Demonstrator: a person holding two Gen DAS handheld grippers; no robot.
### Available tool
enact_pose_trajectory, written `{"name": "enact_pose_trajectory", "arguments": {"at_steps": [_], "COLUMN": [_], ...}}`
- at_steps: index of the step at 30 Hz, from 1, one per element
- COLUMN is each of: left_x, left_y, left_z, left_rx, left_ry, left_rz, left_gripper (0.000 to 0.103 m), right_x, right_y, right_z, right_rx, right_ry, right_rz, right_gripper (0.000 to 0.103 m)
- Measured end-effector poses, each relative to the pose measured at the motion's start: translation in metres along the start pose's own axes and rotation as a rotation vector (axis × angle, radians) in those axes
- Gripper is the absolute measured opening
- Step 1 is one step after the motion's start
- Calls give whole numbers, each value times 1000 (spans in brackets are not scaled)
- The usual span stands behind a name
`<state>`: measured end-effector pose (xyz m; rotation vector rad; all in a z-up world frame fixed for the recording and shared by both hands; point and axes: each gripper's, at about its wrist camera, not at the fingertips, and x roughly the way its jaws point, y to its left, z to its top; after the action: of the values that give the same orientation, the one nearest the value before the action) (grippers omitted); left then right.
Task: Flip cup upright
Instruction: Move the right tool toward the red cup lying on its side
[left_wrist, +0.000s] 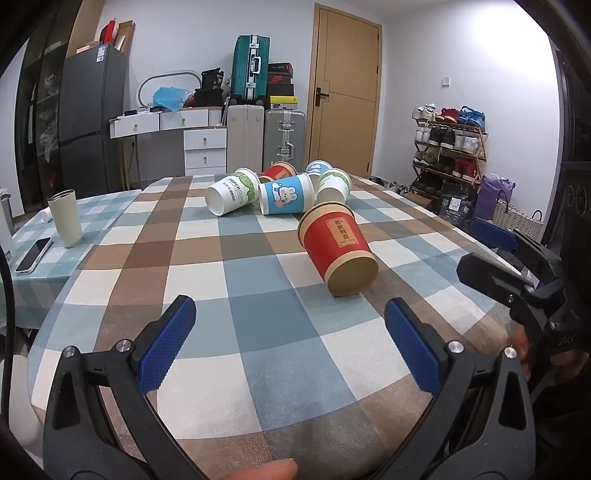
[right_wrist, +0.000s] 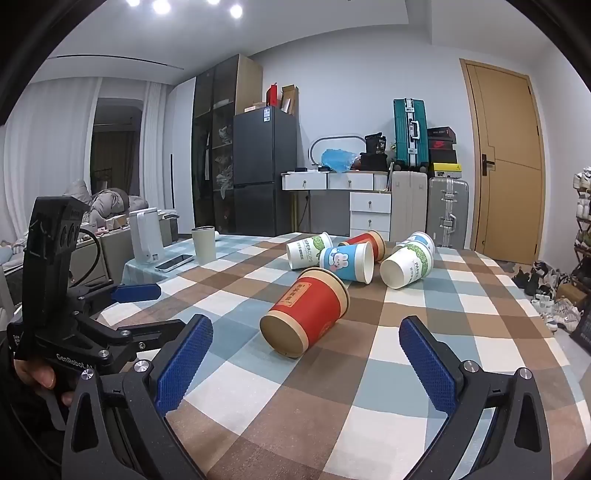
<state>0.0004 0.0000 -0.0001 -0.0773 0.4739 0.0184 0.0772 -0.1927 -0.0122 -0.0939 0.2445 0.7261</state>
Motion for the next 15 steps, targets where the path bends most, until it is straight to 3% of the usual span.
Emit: {"name": "enact_pose_trajectory", "arguments": {"at_steps": [15], "left_x": [0], "left_y": [0], "left_z": [0], "left_rx": [-1], "left_ry": [-13], "left_rz": [-2], "left_gripper": [102], "right_x": [1], "right_y": [-1], "right_z": [0], "right_rx": [8], "right_ry": [8], "right_rz": [2], "right_gripper": [103]}}
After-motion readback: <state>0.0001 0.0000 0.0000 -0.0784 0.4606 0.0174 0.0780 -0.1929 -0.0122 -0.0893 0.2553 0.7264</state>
